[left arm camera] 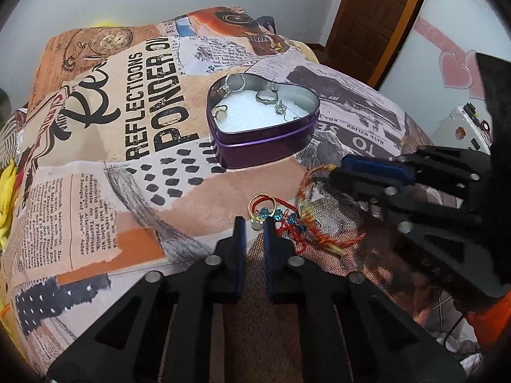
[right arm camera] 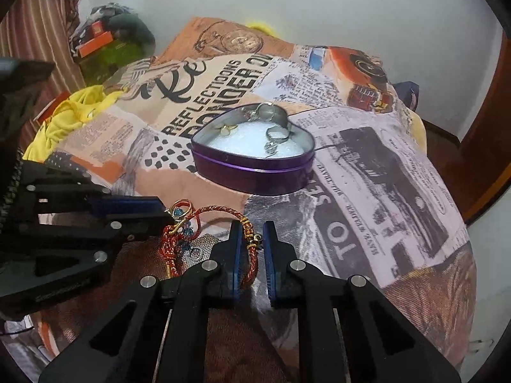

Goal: Organize jewelry
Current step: 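Grasp the red-turquoise bracelet with the left tool while the right tool grasps the gold-red bracelet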

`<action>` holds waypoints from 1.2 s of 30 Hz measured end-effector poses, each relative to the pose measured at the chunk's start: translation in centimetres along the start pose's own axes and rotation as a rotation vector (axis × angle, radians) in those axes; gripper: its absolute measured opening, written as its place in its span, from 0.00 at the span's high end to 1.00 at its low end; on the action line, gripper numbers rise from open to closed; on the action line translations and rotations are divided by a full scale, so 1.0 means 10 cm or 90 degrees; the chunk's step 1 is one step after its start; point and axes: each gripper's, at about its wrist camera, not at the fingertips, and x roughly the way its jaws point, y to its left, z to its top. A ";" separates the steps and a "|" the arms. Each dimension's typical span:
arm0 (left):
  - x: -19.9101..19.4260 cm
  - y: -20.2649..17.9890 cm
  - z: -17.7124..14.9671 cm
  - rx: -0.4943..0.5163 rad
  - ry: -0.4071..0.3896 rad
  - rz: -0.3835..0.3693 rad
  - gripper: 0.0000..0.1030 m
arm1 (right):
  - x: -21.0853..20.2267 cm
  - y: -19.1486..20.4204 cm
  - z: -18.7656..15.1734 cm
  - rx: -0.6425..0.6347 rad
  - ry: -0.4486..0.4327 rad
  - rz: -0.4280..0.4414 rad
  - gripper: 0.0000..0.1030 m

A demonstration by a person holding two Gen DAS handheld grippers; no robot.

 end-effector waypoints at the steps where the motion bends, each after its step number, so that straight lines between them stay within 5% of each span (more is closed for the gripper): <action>1: 0.00 0.00 0.00 -0.001 0.000 -0.001 0.96 | -0.03 -0.01 0.00 0.003 -0.004 -0.002 0.89; 16: -0.15 -0.04 0.01 0.015 -0.015 0.016 1.00 | -0.21 -0.20 0.02 0.047 -0.028 -0.013 0.89; 36: 0.08 -0.09 0.11 0.036 0.023 -0.001 0.88 | -0.17 -0.27 -0.02 0.054 -0.018 -0.003 0.90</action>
